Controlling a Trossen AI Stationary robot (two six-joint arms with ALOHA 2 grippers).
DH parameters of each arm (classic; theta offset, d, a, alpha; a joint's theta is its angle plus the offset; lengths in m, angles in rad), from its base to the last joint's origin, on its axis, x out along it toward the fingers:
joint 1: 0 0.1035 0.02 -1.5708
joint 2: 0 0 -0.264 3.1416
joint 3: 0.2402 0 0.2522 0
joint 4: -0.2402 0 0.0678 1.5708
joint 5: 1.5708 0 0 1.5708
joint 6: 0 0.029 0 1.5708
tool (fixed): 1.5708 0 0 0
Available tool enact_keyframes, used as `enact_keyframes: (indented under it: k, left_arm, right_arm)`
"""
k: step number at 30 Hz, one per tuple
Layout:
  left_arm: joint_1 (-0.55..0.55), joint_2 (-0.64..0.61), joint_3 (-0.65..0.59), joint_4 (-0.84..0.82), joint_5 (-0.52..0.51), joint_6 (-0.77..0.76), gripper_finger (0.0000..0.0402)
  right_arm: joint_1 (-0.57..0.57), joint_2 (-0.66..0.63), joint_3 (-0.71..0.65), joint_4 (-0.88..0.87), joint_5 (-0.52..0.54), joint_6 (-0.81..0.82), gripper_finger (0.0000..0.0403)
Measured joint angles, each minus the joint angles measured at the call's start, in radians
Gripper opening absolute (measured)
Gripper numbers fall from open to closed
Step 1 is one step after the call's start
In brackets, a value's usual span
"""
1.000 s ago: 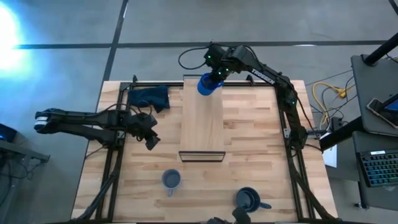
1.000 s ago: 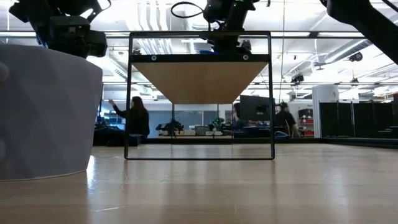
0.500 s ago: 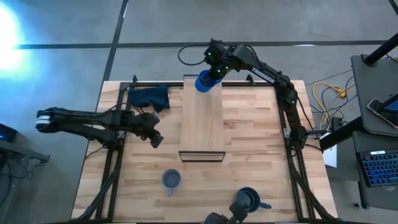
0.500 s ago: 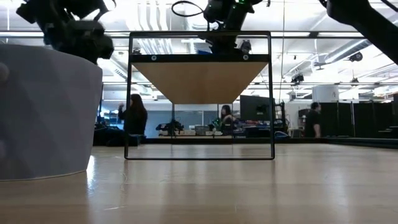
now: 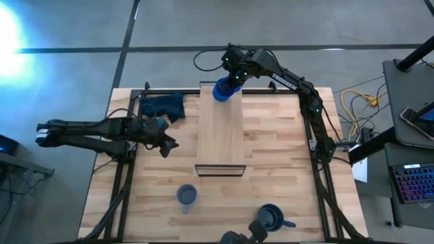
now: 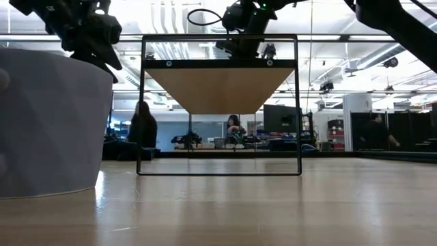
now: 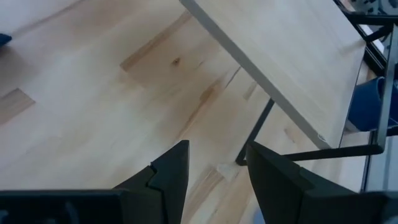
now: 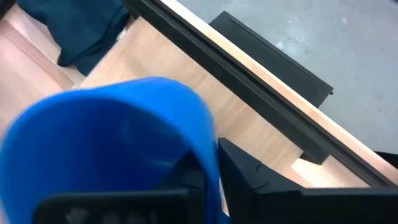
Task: Stack small to large cups/mugs on shelf
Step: Put the blue mug on the shelf
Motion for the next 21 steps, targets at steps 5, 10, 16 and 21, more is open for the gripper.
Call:
enact_keyframes:
  k: [5,10,16,21]
  left_arm:
    - [0.0,-0.007,0.0,-0.018,-0.02,0.017,0.0146]
    - [0.0,0.002,-0.003,-0.023,-0.02,0.034,0.0146]
    - [0.0,0.014,-0.005,-0.022,-0.02,0.039,0.0146]
    - [0.0,0.008,-0.006,-0.021,-0.02,0.059,0.0146]
  right_arm:
    - [0.002,0.0,0.001,0.011,0.0,0.013,0.0069]
    - [0.002,-0.003,0.001,0.025,0.001,0.015,0.01]
    - [0.002,-0.012,0.001,0.034,0.025,0.022,0.0115]
    - [0.002,-0.061,0.001,0.043,0.072,0.022,0.0116]
